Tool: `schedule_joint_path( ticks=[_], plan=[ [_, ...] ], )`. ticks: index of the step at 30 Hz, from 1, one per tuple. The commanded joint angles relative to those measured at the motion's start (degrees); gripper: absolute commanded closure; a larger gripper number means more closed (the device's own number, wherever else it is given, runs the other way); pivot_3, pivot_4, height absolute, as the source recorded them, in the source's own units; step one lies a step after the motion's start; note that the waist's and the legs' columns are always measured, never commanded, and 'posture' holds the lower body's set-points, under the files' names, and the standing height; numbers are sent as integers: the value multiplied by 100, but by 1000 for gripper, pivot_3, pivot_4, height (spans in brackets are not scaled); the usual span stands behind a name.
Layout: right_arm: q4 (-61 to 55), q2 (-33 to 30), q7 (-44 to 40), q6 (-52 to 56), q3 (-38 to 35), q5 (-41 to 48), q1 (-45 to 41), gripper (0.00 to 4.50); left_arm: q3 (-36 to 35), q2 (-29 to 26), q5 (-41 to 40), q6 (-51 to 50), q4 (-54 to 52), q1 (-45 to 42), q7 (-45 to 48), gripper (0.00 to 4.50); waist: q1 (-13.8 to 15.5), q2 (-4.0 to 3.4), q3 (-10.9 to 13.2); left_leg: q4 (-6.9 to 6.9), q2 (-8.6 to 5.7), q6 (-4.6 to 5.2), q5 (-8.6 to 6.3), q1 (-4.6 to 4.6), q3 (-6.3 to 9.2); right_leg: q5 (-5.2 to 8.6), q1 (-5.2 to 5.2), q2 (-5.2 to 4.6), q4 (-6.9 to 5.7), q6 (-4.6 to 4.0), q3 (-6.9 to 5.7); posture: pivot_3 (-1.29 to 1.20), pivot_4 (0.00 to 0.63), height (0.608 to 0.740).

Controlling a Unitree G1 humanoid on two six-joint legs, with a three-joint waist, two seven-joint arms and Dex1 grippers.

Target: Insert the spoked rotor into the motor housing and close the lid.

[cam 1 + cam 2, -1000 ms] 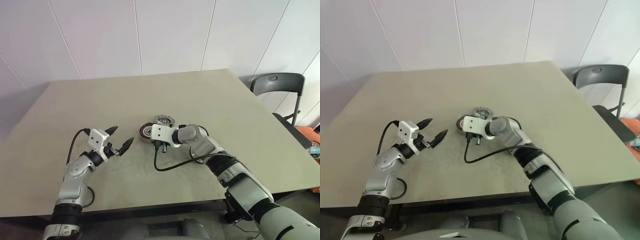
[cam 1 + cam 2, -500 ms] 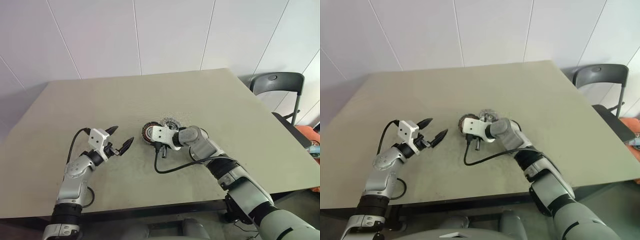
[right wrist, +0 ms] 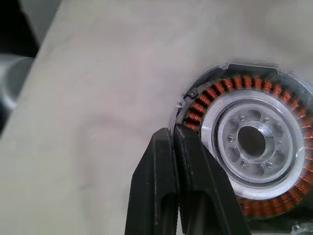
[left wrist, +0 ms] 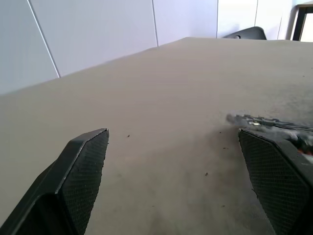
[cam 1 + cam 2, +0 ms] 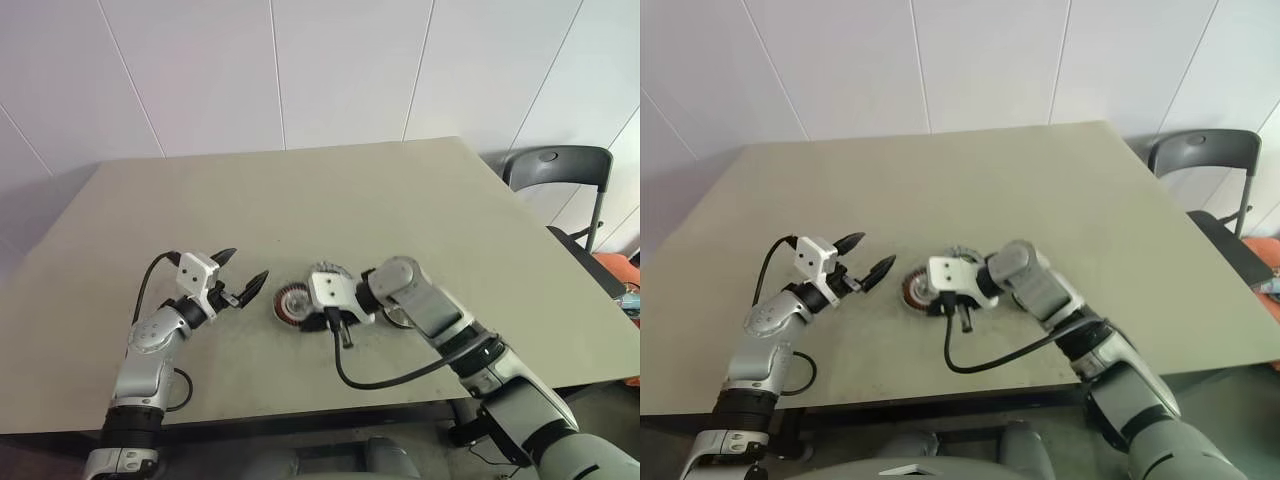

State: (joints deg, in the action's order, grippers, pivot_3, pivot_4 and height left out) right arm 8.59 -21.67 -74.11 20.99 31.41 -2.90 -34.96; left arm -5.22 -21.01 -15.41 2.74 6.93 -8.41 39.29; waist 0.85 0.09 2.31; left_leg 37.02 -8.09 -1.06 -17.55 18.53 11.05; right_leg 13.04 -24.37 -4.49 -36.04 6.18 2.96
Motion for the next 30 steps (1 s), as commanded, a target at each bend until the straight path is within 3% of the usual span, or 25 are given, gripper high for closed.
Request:
schedule_joint_path(
  ticks=[1, 2, 5, 10, 16, 30],
  plan=[
    [-160, 85, 131, 110, -26, 84, -18, 4473, -33, -106, -11, -56, -340, 36, -32, 0, -17, 0, 0, -1, 2, 0, 0, -5, -5, 0, 0, 0, -1, 0, 1, 0, 0, 740],
    [-149, 109, 179, 121, -43, 88, -24, 4473, -48, -136, -12, -70, -359, 68, -28, 0, -14, 1, -1, -1, 6, 0, -1, -8, -11, 0, 1, -1, -1, 0, 0, 0, 0, 740],
    [-98, 144, 299, 63, -87, 92, -62, 3793, -96, -221, -27, -95, -363, 127, 2, 0, -6, 1, -1, -1, 9, -1, 0, -10, -10, 0, 2, 1, -3, 0, -1, 0, 0, 740],
    [33, 412, 626, 150, -401, 337, -191, 2224, -161, -319, -66, -33, -230, 113, 47, 0, 0, 2, 0, 0, 8, -1, 0, -9, -10, -1, 3, 1, -1, -1, -2, 0, 0, 740],
    [52, 590, 898, 428, -1056, 861, -286, 2224, -291, -375, -78, 9, -66, 195, -6, 0, -5, 2, 0, -3, 8, -1, -1, -8, -9, -1, 0, 1, -1, -2, -2, 0, 0, 740],
    [252, 119, 1248, 386, -1441, 972, -140, 2224, -807, -34, -242, 138, 281, 833, -507, 0, -3, 1, 1, -4, 9, 2, -4, -6, -11, -1, 0, -1, 3, -1, -2, 0, 0, 740]
  ],
)
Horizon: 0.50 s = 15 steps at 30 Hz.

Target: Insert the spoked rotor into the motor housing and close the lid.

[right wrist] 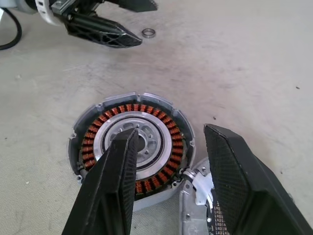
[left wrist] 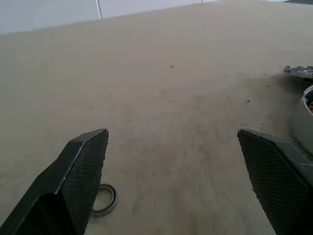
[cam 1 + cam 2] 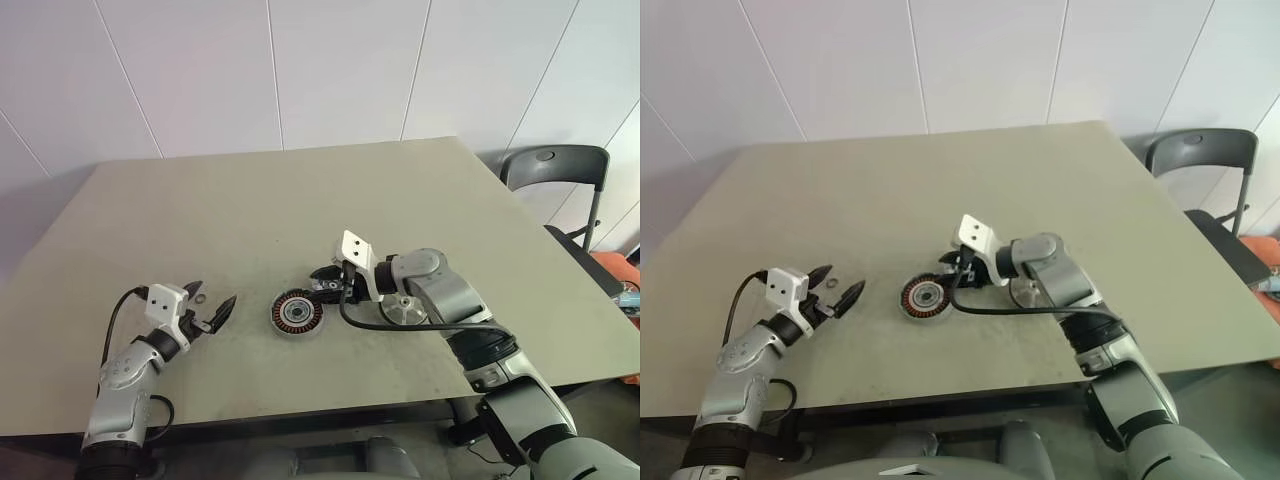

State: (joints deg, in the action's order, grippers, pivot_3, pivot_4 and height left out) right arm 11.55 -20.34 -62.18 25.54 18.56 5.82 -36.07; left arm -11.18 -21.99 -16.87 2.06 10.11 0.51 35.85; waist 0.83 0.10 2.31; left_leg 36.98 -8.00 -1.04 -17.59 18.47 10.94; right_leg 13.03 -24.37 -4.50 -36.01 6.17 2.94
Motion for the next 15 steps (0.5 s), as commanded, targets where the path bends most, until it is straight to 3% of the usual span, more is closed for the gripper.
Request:
schedule_joint_path(
  ticks=[1, 15],
  plan=[
    [-38, -14, 71, -62, -162, 112, -12, 2224, -247, 91, -70, 241, 14, -90, -248, 0, 0, 0, 0, 1, 0, 0, 0, 0, -1, 0, 1, 0, 1, 0, 0, 0, 0, 740],
    [-223, -9, 213, -2, -169, 151, 192, 2224, -132, 127, 445, 199, 1262, -675, -981, 0, 14, 0, 0, 1, -1, 0, 0, 0, 0, 0, 1, -1, 2, 0, 0, 0, 0, 740]
  ],
)
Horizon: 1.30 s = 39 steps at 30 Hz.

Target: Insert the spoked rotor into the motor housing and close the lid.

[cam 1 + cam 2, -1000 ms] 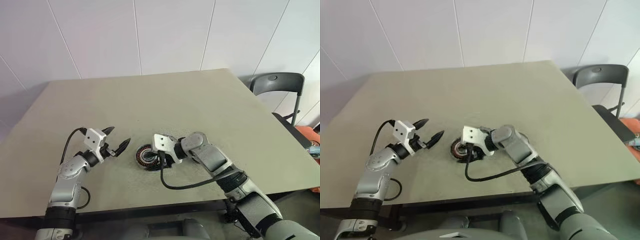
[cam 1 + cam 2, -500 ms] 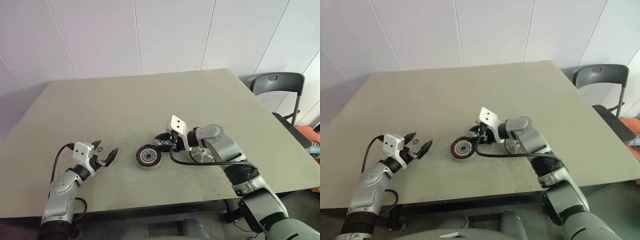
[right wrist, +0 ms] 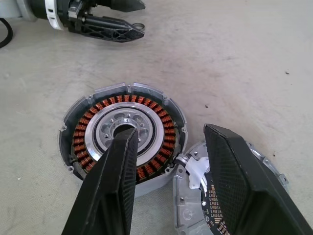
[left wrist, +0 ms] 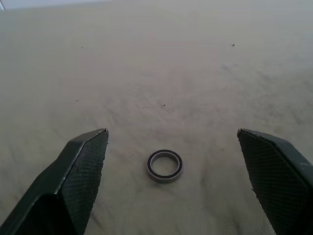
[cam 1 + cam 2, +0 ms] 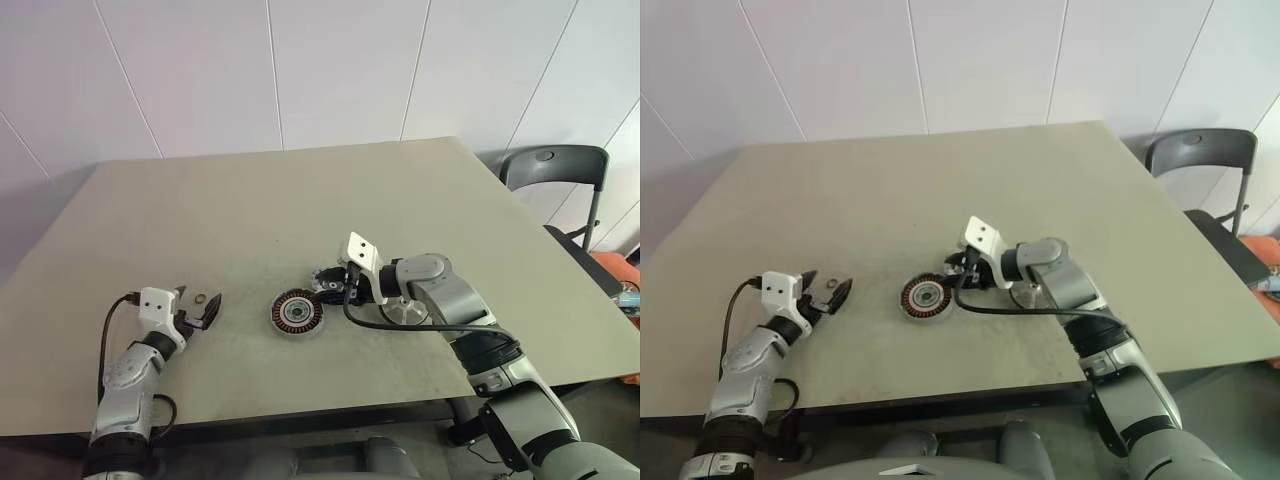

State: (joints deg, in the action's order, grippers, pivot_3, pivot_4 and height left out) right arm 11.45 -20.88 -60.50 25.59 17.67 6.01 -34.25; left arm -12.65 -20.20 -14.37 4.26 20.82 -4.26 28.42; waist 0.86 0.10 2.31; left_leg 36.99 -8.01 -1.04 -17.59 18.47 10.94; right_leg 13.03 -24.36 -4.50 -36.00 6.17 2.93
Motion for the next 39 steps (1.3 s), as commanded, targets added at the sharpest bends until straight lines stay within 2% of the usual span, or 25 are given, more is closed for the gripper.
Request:
schedule_joint_path(
  ticks=[1, 11, 20, 24, 34, 39],
  plan=[
    [-238, 45, 48, -3, -73, 136, 38, 2224, 43, -51, 233, -36, 251, -227, -257, 0, 15, 0, 0, 0, 0, 0, 0, 0, 2, 0, 0, 0, -1, 0, -2, 0, 0, 740],
    [-225, 25, 123, -38, -94, 148, 38, 2224, 262, -312, 567, 277, 1398, -484, -93, 0, 6, -45, -28, 3, 10, -7, 5, -24, 0, 6, 29, 2, -5, 10, -10, 0, 0, 740],
    [-139, 37, 160, -125, -38, 90, 12, 2224, 159, -196, 178, 173, 1667, -546, 384, 0, -10, -86, -39, -4, 69, -12, 3, -70, -22, 15, 90, 6, -3, -12, -54, 0, 0, 740],
    [-97, 30, 174, -173, -29, 65, -5, 2183, 165, -139, 53, 74, 1642, -466, 684, 905, -4, -87, -39, -7, 65, -12, 2, -83, -29, 10, 90, 2, 9, -3, -54, 0, 0, 740],
    [-82, 25, 183, -244, -18, 18, -8, 2183, 12, -201, 92, 309, 2337, -556, 826, 4355, 3, -140, -74, -45, 67, -18, -6, -96, -34, 5, 102, 1, 55, 6, -52, 0, 0, 740],
    [-89, 45, 176, -219, -82, 80, -12, 2183, -73, -186, -39, 710, 2245, -600, 1118, 4466, -9, -148, -79, -83, 94, -20, -6, -103, -58, 14, 110, 2, 55, -8, -57, 0, 0, 740]
  ],
)
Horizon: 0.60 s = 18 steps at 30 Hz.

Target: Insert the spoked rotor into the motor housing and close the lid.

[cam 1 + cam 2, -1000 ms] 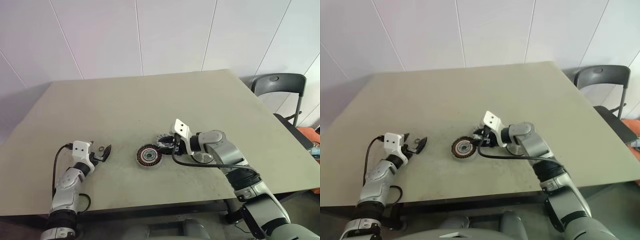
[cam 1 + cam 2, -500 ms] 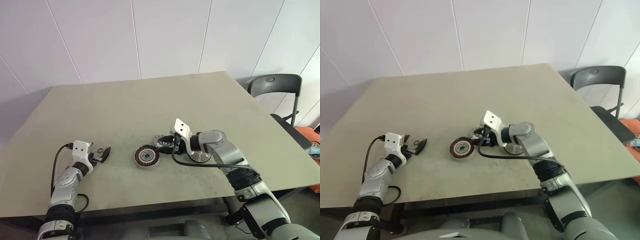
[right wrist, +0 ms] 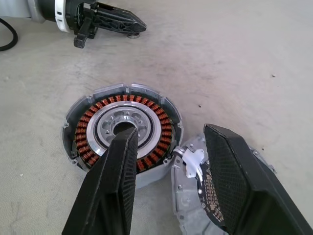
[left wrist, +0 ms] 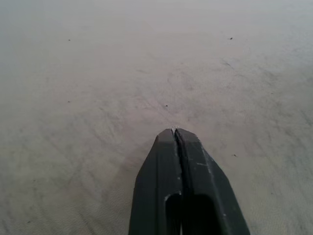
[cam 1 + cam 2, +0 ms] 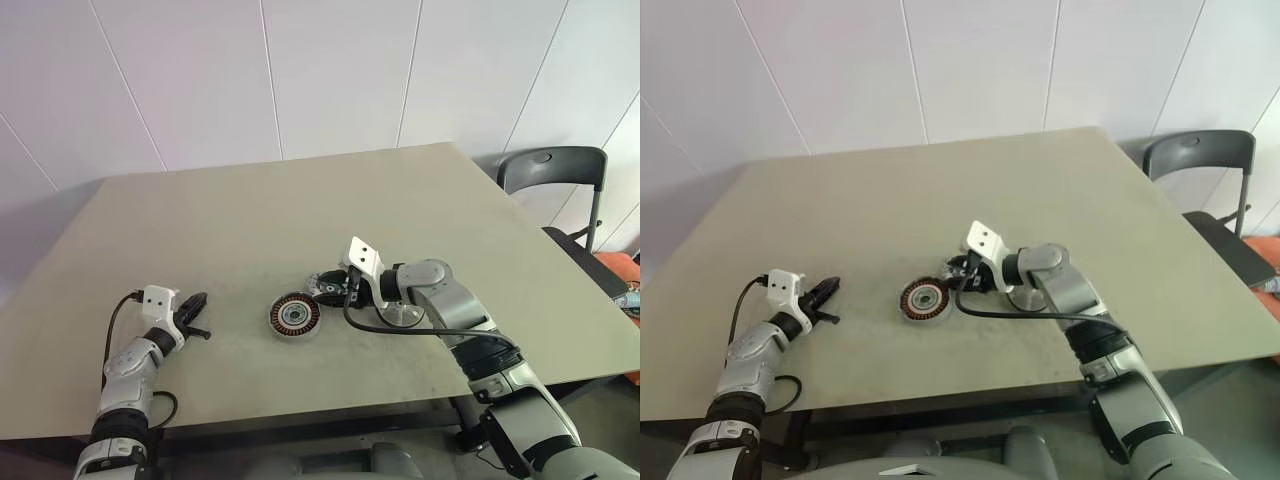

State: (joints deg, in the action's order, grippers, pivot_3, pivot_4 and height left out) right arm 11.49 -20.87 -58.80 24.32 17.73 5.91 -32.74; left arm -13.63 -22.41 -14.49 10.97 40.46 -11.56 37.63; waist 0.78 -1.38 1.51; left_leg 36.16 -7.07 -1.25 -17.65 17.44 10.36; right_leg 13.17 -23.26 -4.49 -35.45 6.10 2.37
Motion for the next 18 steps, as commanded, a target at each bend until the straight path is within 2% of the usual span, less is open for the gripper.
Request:
schedule_joint_path(
  ticks=[1, 6, 7, 9, 17, 18],
  plan=[
    [-101, 50, 10, -81, -109, 112, -158, 2183, 17, 29, -41, 97, 247, 121, 258, 4466, 0, 1, 0, -3, 1, 0, 0, -1, -1, 0, -3, 0, 1, 0, -1, 0, 0, 740],
    [-137, 47, 39, -46, -156, 155, -102, 2183, -30, -27, -146, 473, 16, 118, 614, 4466, 10, 28, 3, -3, -4, -1, -1, 10, 0, -14, -33, -1, 24, 13, -1, 0, 0, 740],
    [-140, 46, 44, -49, -148, 154, -91, 2183, -52, -51, -187, 462, 50, 101, 699, 4297, 16, 34, 4, -3, -6, 1, -4, 13, 0, -14, -33, -2, 29, 13, -1, 0, 0, 740],
    [-143, 47, 55, -49, -135, 152, -83, 2183, -102, -91, -252, 463, 117, 89, 824, 3894, 18, 41, 7, -4, -9, 8, -10, 18, -1, -16, -35, -4, 35, 11, -1, 0, 0, 740],
    [-114, 70, 70, -66, -85, 144, -65, 2183, -252, -220, -465, 40, -105, 169, 851, 1318, 5, 47, 7, -2, -8, 10, -13, 67, -2, -25, -95, -2, 28, -3, -1, 0, 0, 740],
    [-104, 71, 69, -70, -82, 142, -68, 2183, -268, -237, -531, -107, -229, 198, 876, 1318, 1, 47, 7, -1, -8, 9, -13, 74, -2, -26, -103, -2, 25, -5, -1, 0, 0, 740]
  ],
)
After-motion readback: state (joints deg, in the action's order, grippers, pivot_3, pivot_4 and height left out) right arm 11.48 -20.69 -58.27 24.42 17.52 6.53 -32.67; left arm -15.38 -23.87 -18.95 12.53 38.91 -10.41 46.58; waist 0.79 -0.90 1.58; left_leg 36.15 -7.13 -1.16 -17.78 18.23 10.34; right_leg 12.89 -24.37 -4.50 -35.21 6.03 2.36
